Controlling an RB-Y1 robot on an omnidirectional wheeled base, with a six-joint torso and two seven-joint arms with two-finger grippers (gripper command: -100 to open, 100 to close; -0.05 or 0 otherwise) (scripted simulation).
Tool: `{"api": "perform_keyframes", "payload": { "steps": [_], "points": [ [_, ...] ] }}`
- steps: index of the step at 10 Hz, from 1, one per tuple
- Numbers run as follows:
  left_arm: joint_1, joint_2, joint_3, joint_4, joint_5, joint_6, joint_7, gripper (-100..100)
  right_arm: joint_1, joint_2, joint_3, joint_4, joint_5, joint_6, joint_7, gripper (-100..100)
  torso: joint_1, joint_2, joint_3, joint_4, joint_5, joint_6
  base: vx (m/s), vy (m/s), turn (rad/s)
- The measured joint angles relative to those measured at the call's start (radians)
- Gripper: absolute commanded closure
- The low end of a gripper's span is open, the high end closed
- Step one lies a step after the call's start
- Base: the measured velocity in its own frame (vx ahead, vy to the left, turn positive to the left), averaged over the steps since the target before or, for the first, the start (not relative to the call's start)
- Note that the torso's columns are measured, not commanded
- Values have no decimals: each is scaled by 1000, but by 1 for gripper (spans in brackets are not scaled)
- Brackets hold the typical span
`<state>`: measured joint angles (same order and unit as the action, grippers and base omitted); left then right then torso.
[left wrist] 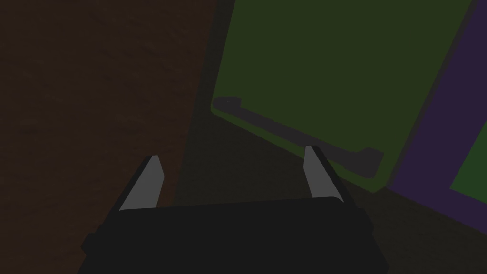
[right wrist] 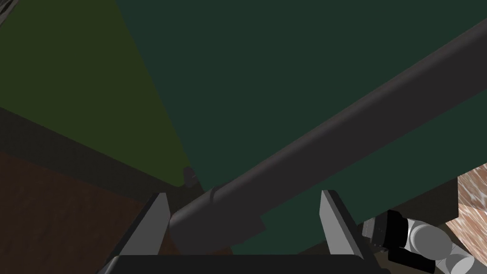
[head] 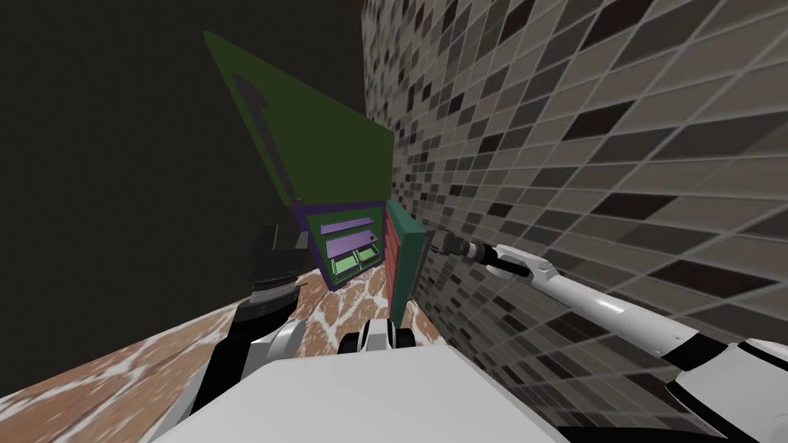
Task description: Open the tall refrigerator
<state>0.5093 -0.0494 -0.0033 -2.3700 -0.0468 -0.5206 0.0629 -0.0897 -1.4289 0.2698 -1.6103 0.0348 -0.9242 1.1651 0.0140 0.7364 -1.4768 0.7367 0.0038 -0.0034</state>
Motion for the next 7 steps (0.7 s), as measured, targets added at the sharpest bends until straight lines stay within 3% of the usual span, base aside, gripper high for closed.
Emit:
{"api": "perform_keyframes", "payload": {
  "steps": [2,3,4,7],
  "points": [
    [0,0,0,0,0,0,0,0,-14,-37,-16,-12,-20,14,-42,-100,-1,6,3,4,1,1,-14,35,-20],
    [0,0,0,0,0,0,0,0,1,-62,-39,-30,-39,17,-53,-100,-7,6,4,4,-1,2,-5,17,1],
    [0,0,0,0,0,0,0,0,2,-65,-42,-32,-42,18,-55,0,-14,4,2,2,-4,3,-2,9,1],
    [0,0,0,0,0,0,0,0,2,-65,-42,-32,-42,17,-55,0,-15,1,0,1,-4,3,-1,2,0]
  ]
}}
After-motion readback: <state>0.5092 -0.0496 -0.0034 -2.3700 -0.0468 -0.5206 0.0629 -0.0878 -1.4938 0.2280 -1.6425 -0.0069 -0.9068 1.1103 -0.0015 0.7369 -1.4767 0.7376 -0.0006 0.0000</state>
